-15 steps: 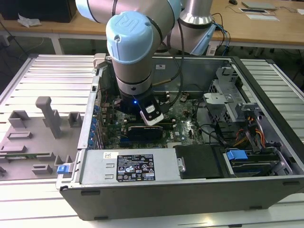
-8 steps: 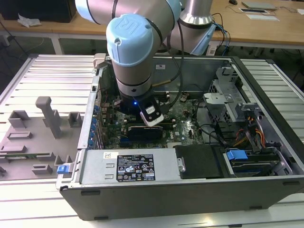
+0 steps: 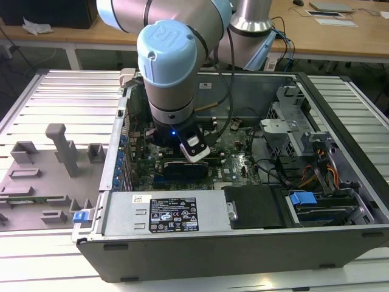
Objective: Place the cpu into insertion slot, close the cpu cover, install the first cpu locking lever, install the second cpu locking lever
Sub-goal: 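Install the second cpu locking lever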
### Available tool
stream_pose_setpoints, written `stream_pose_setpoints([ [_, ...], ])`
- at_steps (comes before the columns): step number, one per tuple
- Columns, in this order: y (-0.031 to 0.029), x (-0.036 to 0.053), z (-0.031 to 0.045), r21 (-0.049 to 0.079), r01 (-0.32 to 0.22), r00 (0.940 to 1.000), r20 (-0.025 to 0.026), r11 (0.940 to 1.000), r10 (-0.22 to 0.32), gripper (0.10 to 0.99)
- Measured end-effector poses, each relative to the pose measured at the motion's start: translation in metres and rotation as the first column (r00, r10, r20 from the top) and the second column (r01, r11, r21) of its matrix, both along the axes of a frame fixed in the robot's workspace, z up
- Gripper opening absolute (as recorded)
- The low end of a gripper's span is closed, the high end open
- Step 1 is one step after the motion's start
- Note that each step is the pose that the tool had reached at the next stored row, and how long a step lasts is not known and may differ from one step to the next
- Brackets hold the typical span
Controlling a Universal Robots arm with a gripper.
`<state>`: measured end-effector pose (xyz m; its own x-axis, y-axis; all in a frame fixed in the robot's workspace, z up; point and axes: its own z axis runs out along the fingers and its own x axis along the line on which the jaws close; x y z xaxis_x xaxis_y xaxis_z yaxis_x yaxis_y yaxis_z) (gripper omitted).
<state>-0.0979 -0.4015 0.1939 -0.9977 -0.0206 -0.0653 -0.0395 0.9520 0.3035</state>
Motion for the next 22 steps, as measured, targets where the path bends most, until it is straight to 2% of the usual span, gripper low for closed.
stream_pose_setpoints([
  [4, 0.0034, -0.0001, 0.0, -0.004, -0.001, 1.0, -0.0004, 1.0, 0.001, 0.106],
  [6, 0.0036, 0.0, 0.0, -0.009, -0.001, 1.0, -0.0006, 1.0, 0.001, 0.106],
  [12, 0.0037, -0.0001, -0.0005, -0.01, -0.001, 1.0, -0.0005, 1.0, 0.001, 0.106],
  [16, 0.0037, 0.0, 0.0027, -0.018, -0.001, 1.0, -0.0005, 0.9998, 0.001, 0.106],
  [19, 0.0036, 0.0002, 0.0035, -0.031, -0.001, 1.0, -0.0046, 0.9995, 0.001, 0.106],
  [22, 0.0035, 0.0039, 0.0036, -0.032, -0.001, 1.0, -0.0066, 0.9995, 0.001, 0.106],
])
